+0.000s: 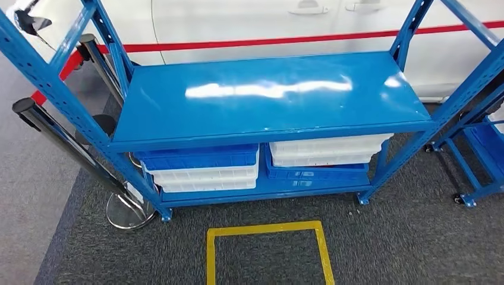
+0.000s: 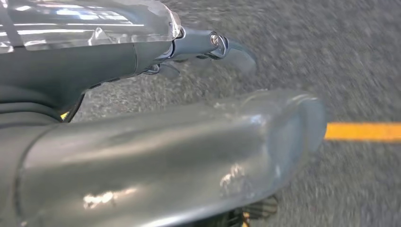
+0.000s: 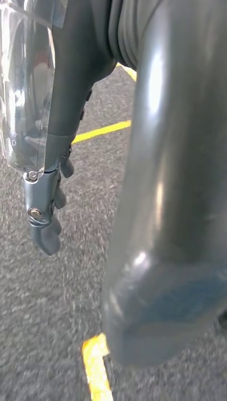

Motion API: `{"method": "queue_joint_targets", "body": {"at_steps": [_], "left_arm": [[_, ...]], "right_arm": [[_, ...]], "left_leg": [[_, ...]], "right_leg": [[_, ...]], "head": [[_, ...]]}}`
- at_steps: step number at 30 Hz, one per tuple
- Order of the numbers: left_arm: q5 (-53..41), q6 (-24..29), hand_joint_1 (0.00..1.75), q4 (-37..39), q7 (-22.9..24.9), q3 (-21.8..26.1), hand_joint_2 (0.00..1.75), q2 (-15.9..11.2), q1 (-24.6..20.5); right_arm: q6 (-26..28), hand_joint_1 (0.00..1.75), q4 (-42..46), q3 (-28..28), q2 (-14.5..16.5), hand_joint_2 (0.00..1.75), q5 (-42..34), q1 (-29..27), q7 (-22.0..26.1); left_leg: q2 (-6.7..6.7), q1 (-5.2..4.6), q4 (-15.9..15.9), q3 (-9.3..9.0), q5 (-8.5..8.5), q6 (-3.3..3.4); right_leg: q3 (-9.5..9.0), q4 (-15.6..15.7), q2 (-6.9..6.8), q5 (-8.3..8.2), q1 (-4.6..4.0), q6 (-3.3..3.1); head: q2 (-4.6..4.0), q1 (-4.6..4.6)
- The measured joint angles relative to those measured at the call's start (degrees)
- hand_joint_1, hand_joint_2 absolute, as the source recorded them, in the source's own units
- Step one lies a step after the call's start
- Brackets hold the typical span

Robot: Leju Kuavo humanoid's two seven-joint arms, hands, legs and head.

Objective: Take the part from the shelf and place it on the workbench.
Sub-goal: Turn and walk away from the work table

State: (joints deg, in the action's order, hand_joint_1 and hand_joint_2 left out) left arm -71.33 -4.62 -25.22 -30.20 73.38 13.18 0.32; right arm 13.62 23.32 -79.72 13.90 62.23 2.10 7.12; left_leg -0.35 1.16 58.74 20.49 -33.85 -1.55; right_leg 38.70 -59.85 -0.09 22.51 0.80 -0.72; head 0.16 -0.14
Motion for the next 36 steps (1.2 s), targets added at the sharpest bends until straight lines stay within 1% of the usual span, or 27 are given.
{"method": "queue_joint_targets", "body": {"at_steps": [1, 2, 4, 5, 6, 7, 9, 10, 11, 13, 15, 16, 17, 19, 20, 21, 22, 24, 25, 26, 27, 29, 31, 32, 34, 35, 36], "left_arm": [[-0.24, 0.0, 0.0, 0.0, -0.03, 0.04, 0.0, 0.0, -0.18], [-0.49, 0.05, 0.0, 0.0, 0.02, 0.09, 0.0, 0.0, -0.29], [-1.01, 0.24, 0.0, 0.01, 0.31, 0.22, 0.0, 0.0, -0.33], [-1.23, 0.38, 0.0, 0.02, 0.47, 0.32, 0.0, -0.01, -0.33], [-1.4, 0.5, 0.0, 0.02, 0.58, 0.43, 0.0, -0.02, -0.35], [-1.47, 0.59, 0.0, 0.02, 0.63, 0.55, 0.0, -0.04, -0.38], [-1.61, 0.7, 0.0, 0.02, 0.67, 0.78, 0.0, -0.24, -0.49], [-1.66, 0.73, 0.0, 0.03, 0.68, 0.87, 0.0, -0.36, -0.56], [-1.7, 0.75, 0.0, 0.03, 0.68, 0.95, 0.0, -0.49, -0.65], [-1.75, 0.77, 0.0, 0.04, 0.68, 1.03, 0.0, -0.57, -0.62], [-1.81, 0.76, 0.0, 0.07, 0.68, 1.07, 0.0, -0.56, -0.48], [-1.84, 0.76, 0.0, 0.08, 0.67, 1.09, 0.0, -0.56, -0.51], [-1.85, 0.76, 0.0, 0.09, 0.67, 1.11, 0.0, -0.56, -0.6], [-1.97, 0.82, 0.0, 0.1, 0.69, 1.13, 0.0, -0.57, -0.74], [-2.09, 0.88, 0.0, 0.13, 0.74, 1.16, 0.0, -0.56, -0.73], [-2.24, 0.94, 0.0, 0.16, 0.8, 1.2, 0.0, -0.55, -0.73], [-2.38, 0.99, 0.0, 0.21, 0.87, 1.25, 0.0, -0.54, -0.74], [-2.59, 1.08, 0.0, 0.32, 1.01, 1.33, 0.0, -0.51, -0.81], [-2.66, 1.16, 0.0, 0.36, 1.1, 1.38, 0.0, -0.51, -0.88], [-2.75, 1.27, 0.0, 0.39, 1.2, 1.46, 0.0, -0.52, -0.96], [-2.85, 1.39, 0.0, 0.41, 1.31, 1.55, 0.0, -0.52, -1.04], [-3.1, 1.6, 0.0, 0.47, 1.59, 1.78, 0.0, -0.52, -1.23], [-3.33, 1.71, 0.0, 0.52, 1.83, 2.15, 0.0, -0.52, -1.34], [-3.46, 1.73, 0.0, 0.54, 1.92, 2.37, 0.0, -0.52, -1.38], [-3.68, 1.73, 0.0, 0.59, 2.05, 2.75, 0.0, -0.51, -1.41], [-3.75, 1.72, 0.0, 0.61, 2.14, 2.89, 0.0, -0.51, -1.39], [-3.79, 1.7, 0.0, 0.63, 2.22, 3.05, 0.0, -0.5, -1.37]], "right_arm": [[0.01, 0.0, 0.0, -0.01, 0.01, 0.0, 0.0, 0.04, 0.15], [0.02, 0.0, 0.0, -0.01, 0.03, 0.0, 0.01, 0.08, 0.24], [-0.03, 0.0, 0.02, -0.02, 0.14, 0.0, 0.12, 0.15, 0.26], [-0.1, 0.0, 0.05, -0.02, 0.21, 0.0, 0.21, 0.18, 0.24], [-0.19, 0.0, 0.08, -0.02, 0.29, 0.0, 0.3, 0.19, 0.22], [-0.29, 0.0, 0.11, -0.03, 0.37, 0.0, 0.37, 0.2, 0.2], [-0.45, 0.0, 0.15, -0.04, 0.64, 0.0, 0.42, 0.24, 0.18], [-0.49, 0.0, 0.21, -0.04, 0.78, 0.0, 0.42, 0.25, 0.18], [-0.52, 0.0, 0.27, -0.04, 0.9, 0.0, 0.43, 0.29, 0.17], [-0.54, 0.0, 0.37, -0.05, 1.03, 0.0, 0.46, 0.34, 0.17], [-0.6, 0.0, 0.44, -0.06, 1.1, 0.0, 0.53, 0.34, 0.2], [-0.63, 0.0, 0.49, -0.06, 1.13, 0.0, 0.57, 0.33, 0.22], [-0.66, 0.0, 0.54, -0.06, 1.13, 0.0, 0.58, 0.32, 0.25], [-0.67, 0.0, 0.59, -0.07, 1.14, 0.0, 0.61, 0.33, 0.28], [-0.67, 0.0, 0.62, -0.07, 1.14, 0.0, 0.64, 0.33, 0.29], [-0.65, 0.0, 0.66, -0.08, 1.14, 0.0, 0.68, 0.34, 0.3], [-0.62, 0.0, 0.71, -0.09, 1.14, 0.0, 0.72, 0.34, 0.29], [-0.55, 0.0, 0.8, -0.11, 1.14, 0.0, 0.75, 0.35, 0.2], [-0.51, 0.0, 0.83, -0.14, 1.15, 0.0, 0.77, 0.37, 0.04], [-0.47, 0.0, 0.83, -0.17, 1.15, 0.44, 0.82, 0.41, -0.18], [-0.42, 0.0, 0.83, -0.21, 1.16, 0.87, 0.89, 0.45, -0.43], [-0.22, 0.0, 0.83, -0.31, 1.16, 1.75, 1.09, 0.53, -0.92], [0.12, 0.0, 0.83, -0.4, 1.19, 1.75, 1.29, 0.58, -1.33], [0.27, 0.0, 0.83, -0.44, 1.2, 1.75, 1.41, 0.6, -1.56], [0.44, 0.0, 0.83, -0.55, 1.2, 1.75, 1.61, 0.59, -2.03], [0.42, 0.0, 0.83, -0.65, 1.2, 1.75, 1.69, 0.59, -2.26], [0.34, 0.0, 0.83, -0.77, 1.2, 1.75, 1.74, 0.58, -2.45]], "left_leg": [[0.01, 0.05, 3.34, 1.86, -0.09, -0.22], [0.04, 0.08, 7.03, 4.05, -1.18, -0.34], [0.03, 0.08, 12.67, 8.31, -5.29, -0.49], [0.04, 0.07, 13.71, 9.74, -6.64, -0.47], [0.03, 0.05, 13.16, 10.44, -6.51, -0.33], [0.04, -0.03, 10.95, 10.36, -4.75, -0.04], [0.16, -0.47, 4.01, 8.78, 0.58, 1.02], [0.24, -0.81, 1.5, 8.25, 1.48, 1.46], [0.27, -1.09, 0.05, 8.07, 1.6, 1.84], [0.17, -1.35, -0.29, 8.46, 1.45, 2.3], [0.23, -0.88, -1.01, 8.43, 3.96, 2.98], [0.32, -0.65, -1.33, 8.47, 4.82, 3.35], [0.45, -0.44, -1.54, 8.59, 5.35, 3.59], [0.61, -0.48, -1.56, 9.04, 5.7, 3.77], [0.67, -0.48, -1.54, 9.19, 5.78, 3.69], [0.72, -0.45, -1.5, 9.25, 5.84, 3.59], [0.72, -0.39, -1.44, 9.22, 5.84, 3.47], [0.67, -0.27, -1.16, 9.03, 5.65, 3.0], [0.64, -0.32, -0.88, 9.09, 5.45, 2.63], [0.62, -0.41, -0.68, 9.15, 5.28, 2.23], [0.6, -0.5, -0.6, 9.26, 5.2, 1.83], [0.55, -0.47, -0.68, 9.22, 5.13, 1.13], [0.52, -0.29, 0.85, 9.72, 3.91, 0.57], [0.5, -0.23, 3.34, 10.79, 2.34, 0.36], [0.51, -0.18, 10.97, 14.38, -1.52, 0.06], [0.51, -0.13, 14.32, 16.03, -2.67, -0.12], [0.51, -0.05, 15.83, 16.83, -2.66, -0.32]], "right_leg": [[-0.54, 0.42, 0.03, 0.24, 0.05, -0.36], [-1.09, 0.74, 0.01, 0.45, 0.05, -0.65], [-1.91, 0.95, 0.07, 0.91, -0.14, -1.06], [-2.22, 0.95, 0.15, 1.11, -0.29, -1.16], [-2.48, 0.94, 0.24, 1.3, -0.45, -1.23], [-2.7, 0.94, 0.33, 1.43, -0.62, -1.27], [-2.95, 0.9, 0.44, 1.51, -0.89, -1.22], [-2.9, 0.84, 0.52, 1.42, -0.92, -1.07], [-2.7, 0.77, 0.53, 1.42, -0.9, -0.77], [-2.4, 0.69, 0.58, 1.35, -0.86, 0.03], [-2.24, -0.1, 0.53, 2.04, -0.92, 0.74], [-1.73, -1.61, 0.52, 3.36, -0.91, 1.04], [-0.77, -4.2, 0.48, 5.35, -0.79, 1.33], [1.87, -11.23, 0.44, 9.82, -0.41, 1.93], [2.63, -13.79, 0.41, 10.98, -0.19, 2.23], [2.44, -14.48, 0.37, 11.02, 0.05, 2.48], [1.13, -12.94, 0.31, 10.0, 0.28, 2.69], [-3.5, -5.43, 0.21, 6.92, 0.69, 2.91], [-5.33, -2.15, 0.27, 5.95, 0.7, 2.78], [-6.42, -0.08, 0.34, 5.57, 0.64, 2.53], [-6.75, 0.67, 0.42, 5.7, 0.52, 2.18], [-6.73, 0.82, 0.44, 5.63, 0.38, 1.33], [-6.82, 1.2, 0.29, 5.43, 0.45, 0.47], [-6.85, 1.37, 0.2, 5.35, 0.5, 0.1], [-6.81, 1.39, 0.07, 5.4, 0.34, -0.36], [-6.8, 1.34, 0.03, 5.46, 0.24, -0.49], [-6.84, 1.28, 0.01, 5.54, 0.17, -0.63]], "head": [[0.0, -0.02], [0.0, -0.04], [0.0, -0.02], [0.0, -0.03], [0.0, -0.02], [-0.01, -0.03], [-0.01, 0.08], [-0.01, 0.13], [-0.01, 0.14], [-0.01, 0.09], [-0.01, 0.09], [-0.01, 0.16], [-0.01, 0.24], [-0.01, 0.38], [-0.01, 0.38], [0.0, 0.38], [0.01, 0.39], [0.01, 0.43], [0.0, 0.45], [0.0, 0.43], [-0.01, 0.41], [-0.01, 0.35], [-0.01, 0.25], [-0.01, 0.14], [-0.01, 0.03], [-0.01, 0.04], [-0.01, 0.06]]}}
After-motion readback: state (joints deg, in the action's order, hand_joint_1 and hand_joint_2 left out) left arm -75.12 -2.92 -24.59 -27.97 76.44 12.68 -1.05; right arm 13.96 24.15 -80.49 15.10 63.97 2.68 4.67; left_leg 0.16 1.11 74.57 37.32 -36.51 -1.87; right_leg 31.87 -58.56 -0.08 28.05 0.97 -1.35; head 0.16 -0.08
